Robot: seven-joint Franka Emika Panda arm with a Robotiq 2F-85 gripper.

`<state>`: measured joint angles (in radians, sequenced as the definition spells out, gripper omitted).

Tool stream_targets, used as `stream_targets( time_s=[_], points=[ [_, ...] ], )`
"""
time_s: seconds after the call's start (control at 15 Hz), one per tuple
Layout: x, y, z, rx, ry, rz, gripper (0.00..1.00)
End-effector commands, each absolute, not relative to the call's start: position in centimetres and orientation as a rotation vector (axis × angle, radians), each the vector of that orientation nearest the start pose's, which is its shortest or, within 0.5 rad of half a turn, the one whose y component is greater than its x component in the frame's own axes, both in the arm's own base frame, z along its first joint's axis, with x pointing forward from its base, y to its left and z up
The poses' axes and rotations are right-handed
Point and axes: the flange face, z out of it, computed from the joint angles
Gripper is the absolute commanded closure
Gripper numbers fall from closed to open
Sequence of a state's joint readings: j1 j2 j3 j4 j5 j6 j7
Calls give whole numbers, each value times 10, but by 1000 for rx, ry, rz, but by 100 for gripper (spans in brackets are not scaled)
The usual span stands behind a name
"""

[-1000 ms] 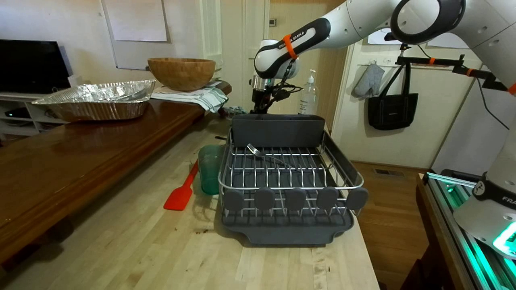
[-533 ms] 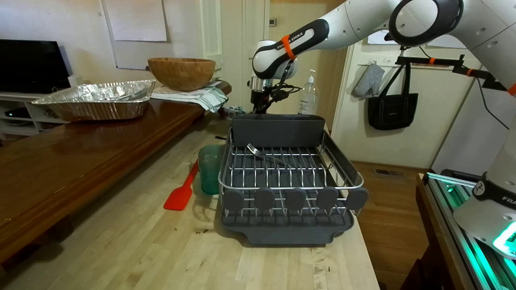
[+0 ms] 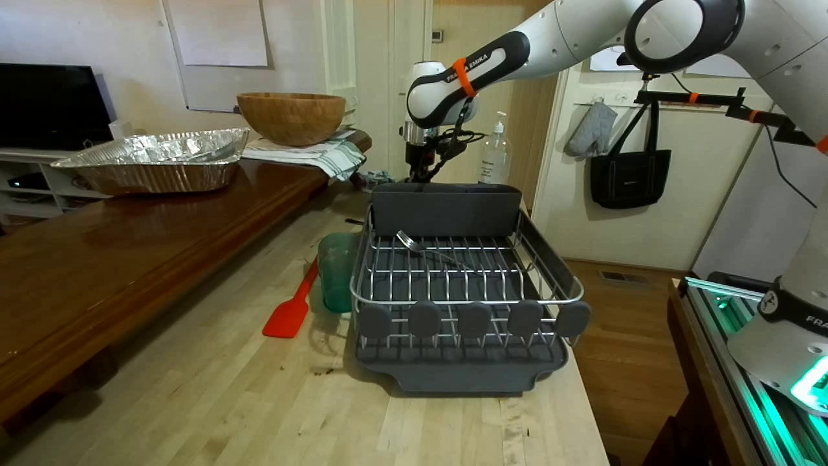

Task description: Place some cutlery on the dishrack.

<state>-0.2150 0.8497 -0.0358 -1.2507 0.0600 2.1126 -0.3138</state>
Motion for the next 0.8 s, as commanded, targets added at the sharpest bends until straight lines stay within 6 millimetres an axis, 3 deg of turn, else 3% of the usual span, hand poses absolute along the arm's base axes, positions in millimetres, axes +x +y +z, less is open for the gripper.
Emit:
stream_targets(
  time_s=[0.0,0.4,0.47,0.73],
  points=[
    [733,-176,249,-3187,-36,54,51],
    [732,-163,252,-3200,-55,108,5],
    [732,-163,253,-3210,-42,119,1],
    [734,-166,238,-3194,-72,137,0]
  ],
)
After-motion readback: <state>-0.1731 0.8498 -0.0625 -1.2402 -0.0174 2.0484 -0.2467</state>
